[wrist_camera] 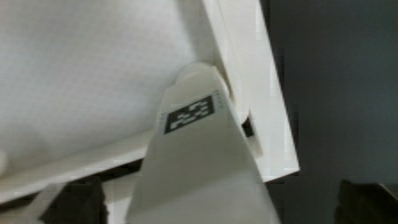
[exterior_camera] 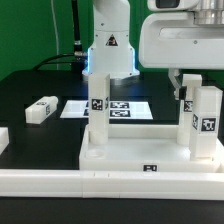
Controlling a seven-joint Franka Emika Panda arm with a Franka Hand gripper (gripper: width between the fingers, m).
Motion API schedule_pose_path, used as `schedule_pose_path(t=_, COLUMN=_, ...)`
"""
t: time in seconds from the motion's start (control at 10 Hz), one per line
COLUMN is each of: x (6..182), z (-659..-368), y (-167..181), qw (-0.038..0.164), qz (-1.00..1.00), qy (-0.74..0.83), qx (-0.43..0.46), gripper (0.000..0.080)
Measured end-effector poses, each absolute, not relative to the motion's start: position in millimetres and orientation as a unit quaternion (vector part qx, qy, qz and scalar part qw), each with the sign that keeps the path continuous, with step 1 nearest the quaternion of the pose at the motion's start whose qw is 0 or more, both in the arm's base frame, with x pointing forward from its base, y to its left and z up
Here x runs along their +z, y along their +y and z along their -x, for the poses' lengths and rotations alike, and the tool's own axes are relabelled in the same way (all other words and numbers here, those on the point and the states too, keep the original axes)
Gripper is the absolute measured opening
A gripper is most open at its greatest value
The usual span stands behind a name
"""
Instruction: Assemble desk
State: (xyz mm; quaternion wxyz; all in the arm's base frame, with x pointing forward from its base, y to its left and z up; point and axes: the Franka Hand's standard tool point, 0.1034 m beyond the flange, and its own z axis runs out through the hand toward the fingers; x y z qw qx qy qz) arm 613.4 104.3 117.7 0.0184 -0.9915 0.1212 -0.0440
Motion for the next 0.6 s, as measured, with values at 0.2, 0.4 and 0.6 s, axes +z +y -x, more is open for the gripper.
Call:
schedule_pose_path(t=0.2, x=117.6, z=-613.6, y=103.2, qw=0.016, qz=0.996, qy=0.078, qx=-0.046, gripper=0.0649)
schedule_pose_path(t=0.4, x=117.2, z=-613.5, y=103.1, qw=0.013, qz=0.997, qy=0.057, qx=-0.047, gripper=0.0526)
schedule_pose_path(t=0.6, x=117.2, z=-613.6, y=102.6, qw=0.013, qz=0.997, qy=0.058, qx=-0.047, gripper=0.039)
